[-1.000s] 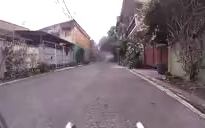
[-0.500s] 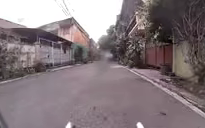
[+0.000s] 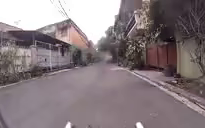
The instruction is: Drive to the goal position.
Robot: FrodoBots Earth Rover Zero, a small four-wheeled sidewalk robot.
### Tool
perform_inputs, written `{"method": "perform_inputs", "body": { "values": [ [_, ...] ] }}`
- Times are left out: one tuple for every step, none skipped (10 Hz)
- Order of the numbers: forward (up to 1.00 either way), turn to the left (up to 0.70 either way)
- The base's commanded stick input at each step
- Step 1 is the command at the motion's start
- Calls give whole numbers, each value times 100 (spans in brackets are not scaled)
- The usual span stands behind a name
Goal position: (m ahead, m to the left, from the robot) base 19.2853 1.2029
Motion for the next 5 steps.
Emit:
{"method": "perform_inputs", "body": {
  "values": [
    [70, 0],
    [70, 0],
    [70, 0],
    [70, 0],
    [70, 0]
  ]
}}
